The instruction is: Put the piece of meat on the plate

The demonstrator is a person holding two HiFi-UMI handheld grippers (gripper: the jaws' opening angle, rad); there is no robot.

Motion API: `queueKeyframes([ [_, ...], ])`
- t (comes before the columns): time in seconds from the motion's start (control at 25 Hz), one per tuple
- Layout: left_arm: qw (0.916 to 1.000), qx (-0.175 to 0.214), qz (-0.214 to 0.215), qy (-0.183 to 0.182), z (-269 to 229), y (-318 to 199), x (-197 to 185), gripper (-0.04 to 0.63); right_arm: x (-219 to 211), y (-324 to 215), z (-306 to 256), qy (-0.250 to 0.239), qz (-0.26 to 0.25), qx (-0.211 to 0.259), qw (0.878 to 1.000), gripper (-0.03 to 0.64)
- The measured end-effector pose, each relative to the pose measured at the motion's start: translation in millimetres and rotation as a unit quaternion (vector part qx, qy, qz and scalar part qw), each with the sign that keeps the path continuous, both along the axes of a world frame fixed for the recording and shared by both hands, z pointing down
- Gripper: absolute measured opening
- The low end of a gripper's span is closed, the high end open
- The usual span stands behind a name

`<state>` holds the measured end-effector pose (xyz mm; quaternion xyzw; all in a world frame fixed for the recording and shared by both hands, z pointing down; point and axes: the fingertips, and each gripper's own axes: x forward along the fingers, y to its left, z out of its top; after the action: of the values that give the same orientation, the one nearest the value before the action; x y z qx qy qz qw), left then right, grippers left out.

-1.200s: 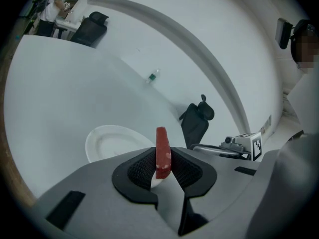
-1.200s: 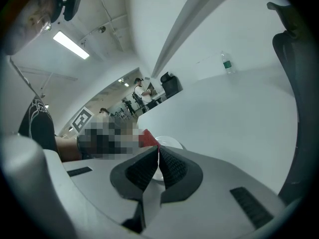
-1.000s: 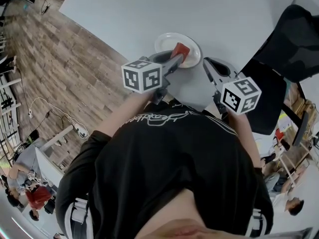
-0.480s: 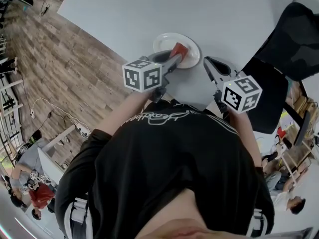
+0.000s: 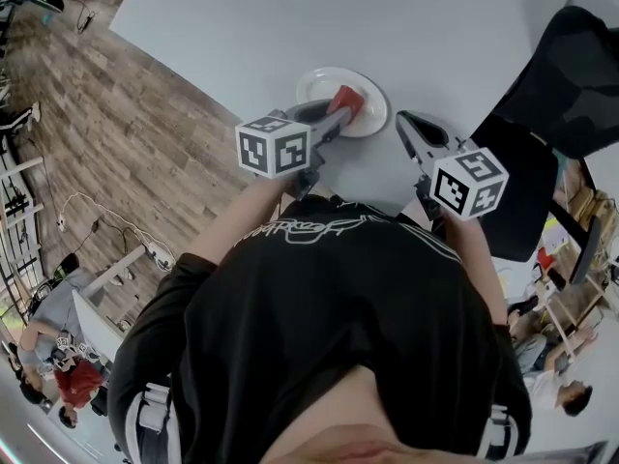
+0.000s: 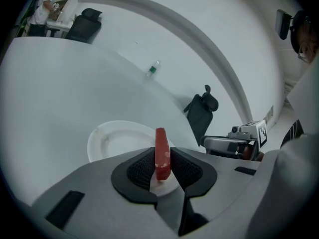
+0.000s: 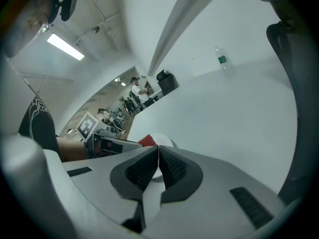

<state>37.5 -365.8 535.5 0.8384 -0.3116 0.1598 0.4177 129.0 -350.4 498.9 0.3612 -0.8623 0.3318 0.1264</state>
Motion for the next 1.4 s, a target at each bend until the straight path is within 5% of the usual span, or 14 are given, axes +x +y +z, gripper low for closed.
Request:
queueKeyframes([
  [0.6, 0.9974, 0.034, -0.006, -0.064, 5, -9, -12, 0.138, -1, 0, 4, -0.005, -0.002, -0.007, 1.000, 0.012],
  [1.4, 0.9972, 0.055, -0.008, -0.049, -5, -19, -19, 0.192, -10, 1, -1, 0.006, -0.006, -0.002, 1.000, 0.012],
])
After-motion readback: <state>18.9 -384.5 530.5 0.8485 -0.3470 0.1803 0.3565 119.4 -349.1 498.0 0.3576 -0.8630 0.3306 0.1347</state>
